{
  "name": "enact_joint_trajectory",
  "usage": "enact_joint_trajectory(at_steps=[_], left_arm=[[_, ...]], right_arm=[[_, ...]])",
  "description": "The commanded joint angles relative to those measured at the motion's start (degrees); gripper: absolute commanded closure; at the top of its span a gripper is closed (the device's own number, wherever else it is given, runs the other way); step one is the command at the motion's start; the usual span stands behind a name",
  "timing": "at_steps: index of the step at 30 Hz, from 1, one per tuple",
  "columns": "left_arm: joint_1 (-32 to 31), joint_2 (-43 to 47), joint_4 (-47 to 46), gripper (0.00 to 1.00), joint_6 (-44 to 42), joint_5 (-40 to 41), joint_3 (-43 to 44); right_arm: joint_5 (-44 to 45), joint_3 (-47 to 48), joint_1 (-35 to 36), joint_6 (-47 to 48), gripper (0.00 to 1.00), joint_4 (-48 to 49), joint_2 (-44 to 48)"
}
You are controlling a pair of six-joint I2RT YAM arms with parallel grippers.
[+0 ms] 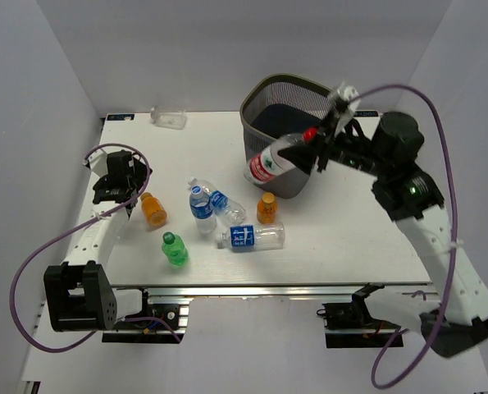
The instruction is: Put the plastic bottles in the bin
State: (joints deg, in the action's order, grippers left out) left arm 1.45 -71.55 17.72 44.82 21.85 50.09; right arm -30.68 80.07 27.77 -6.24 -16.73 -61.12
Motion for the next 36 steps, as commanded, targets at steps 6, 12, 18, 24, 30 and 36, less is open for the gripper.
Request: enact_joint_trajectory(at_steps=[6, 12, 18, 24, 30, 36], left_arm=[[0.30, 0.18, 4.34, 0.02, -0.26, 2.50, -1.13], [0.30, 0.27, 3.12, 0.02, -0.78, 1.01, -3.94], [0.30, -5.44, 2.06, 0.02, -2.63, -5.06, -4.21], [0.39, -9.57, 1.80, 0.02, -2.98, -7.08, -5.87], [0.30, -13.26, -0.83, 0.02, -2.54, -10.50, -6.58], [0.39, -14.23, -3.04, 0.21, -2.28, -12.45, -6.32]], right_arm=[[24.40, 16.00, -0.78, 1.93, 0.83, 12.41, -14.63], [32.17, 17.13, -4.47, 1.49, 0.77, 10.41, -19.55], [28.57, 20.29, -5.97, 2.63, 0.37, -1.10, -25.44], [29.28, 19.42, -7.11, 3.25, 0.11, -1.04, -23.70], [18.29, 19.51, -10.27, 1.41, 0.11, -0.14, -20.27], [12.05, 14.33, -12.12, 0.88, 0.11, 0.47, -15.44]])
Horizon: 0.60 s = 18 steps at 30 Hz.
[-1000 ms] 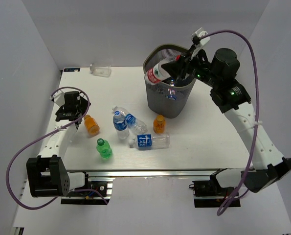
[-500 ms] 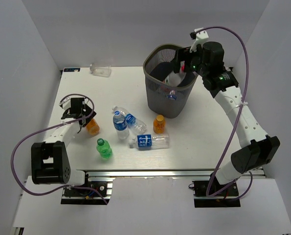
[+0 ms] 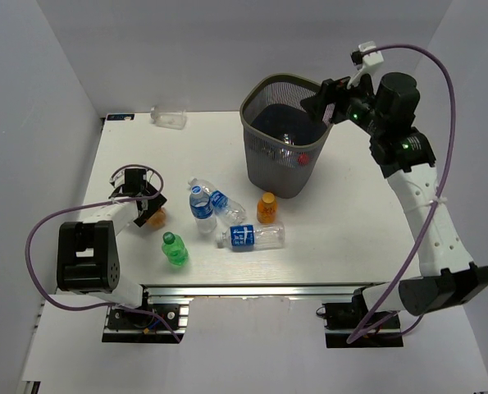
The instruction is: Put the plastic bottles in the bin
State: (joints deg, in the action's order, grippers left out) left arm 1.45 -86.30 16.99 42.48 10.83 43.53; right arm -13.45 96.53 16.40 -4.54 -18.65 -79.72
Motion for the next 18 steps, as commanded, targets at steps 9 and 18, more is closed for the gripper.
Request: enact_joint_trajectory(at_steps=[9, 18], left_arm=[[0.30, 5.35, -0.03, 0.51, 0.41, 1.12, 12.80], [0.22, 9.40, -19.23, 0.54, 0.06, -15.82, 21.14]], right_arm=[[-4.83, -17.59, -4.09, -3.19, 0.11, 8.45, 14.59], [-3.77, -40.61, -14.71, -13.38, 0.11, 18.38, 24.87]])
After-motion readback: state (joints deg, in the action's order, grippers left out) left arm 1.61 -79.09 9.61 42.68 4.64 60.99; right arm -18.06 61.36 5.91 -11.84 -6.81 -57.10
